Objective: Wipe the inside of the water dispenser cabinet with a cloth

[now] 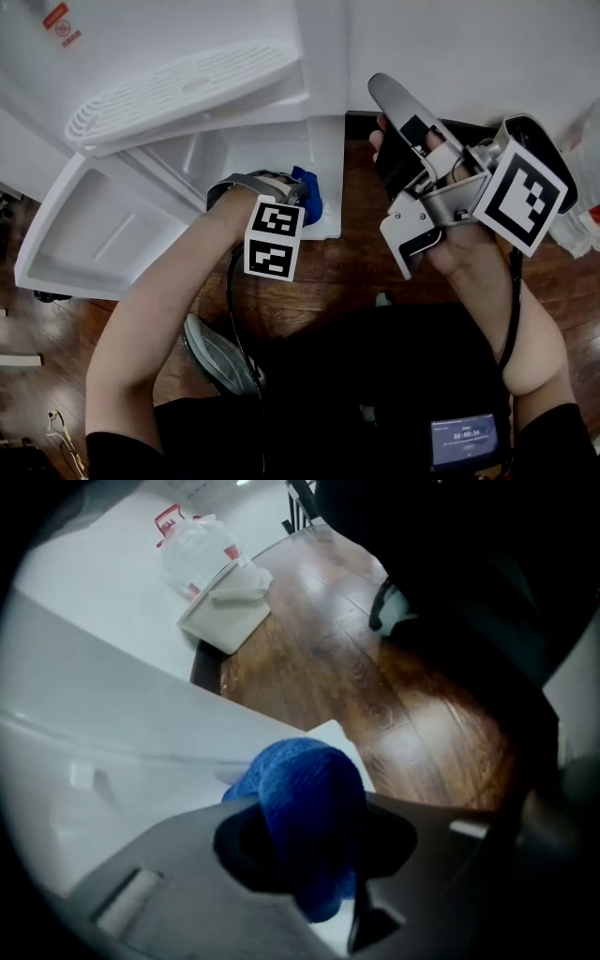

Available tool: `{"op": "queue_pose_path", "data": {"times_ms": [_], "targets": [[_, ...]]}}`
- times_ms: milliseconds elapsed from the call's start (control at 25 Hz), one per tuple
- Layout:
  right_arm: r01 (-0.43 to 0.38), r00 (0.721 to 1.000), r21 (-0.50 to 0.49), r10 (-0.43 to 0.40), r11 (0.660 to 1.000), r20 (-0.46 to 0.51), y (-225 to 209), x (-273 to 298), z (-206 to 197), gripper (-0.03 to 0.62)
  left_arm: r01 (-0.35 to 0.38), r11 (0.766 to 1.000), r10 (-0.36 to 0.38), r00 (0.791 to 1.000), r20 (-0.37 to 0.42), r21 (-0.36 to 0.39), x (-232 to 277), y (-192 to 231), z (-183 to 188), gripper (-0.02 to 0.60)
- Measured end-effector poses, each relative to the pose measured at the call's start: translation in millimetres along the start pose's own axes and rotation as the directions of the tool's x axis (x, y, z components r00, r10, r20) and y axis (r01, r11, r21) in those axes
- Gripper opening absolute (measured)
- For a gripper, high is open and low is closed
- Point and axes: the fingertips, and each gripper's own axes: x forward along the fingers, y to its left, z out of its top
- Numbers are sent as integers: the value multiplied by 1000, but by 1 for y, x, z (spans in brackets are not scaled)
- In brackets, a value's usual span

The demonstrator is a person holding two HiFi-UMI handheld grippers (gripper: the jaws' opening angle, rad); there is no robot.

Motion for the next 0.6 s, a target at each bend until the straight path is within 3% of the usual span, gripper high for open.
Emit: {"op": "queue_pose_path", "data": {"times_ms": [120, 240, 360, 440, 520, 600], "targets": [[6, 1000, 5, -6, 1000, -6, -1, -1, -2, 18, -19, 998, 18, 1000, -6, -64, 6, 11, -6, 117], [11, 1000, 3, -11, 1000, -1, -2, -2, -1, 18, -66, 975, 63, 998, -22, -211, 16, 36, -21, 123], [12, 1000, 8, -13, 1000, 2, -4, -2, 0, 18, -137, 920, 127, 991, -50, -368, 22, 65, -45, 123], [8, 1000, 5, -8, 1000, -1, -3, -1, -1, 17, -249, 871, 188, 965, -181, -423, 25, 87, -79, 123], [2, 1000, -8, -2, 1000, -8, -2, -1, -2, 17, -347, 832, 217, 921, -322, -432, 28, 95, -111, 123], [1, 1000, -22, -1, 1000, -16, -2, -1, -4, 17, -362, 796, 201, 914, -352, -485, 31, 89, -118, 121]]}}
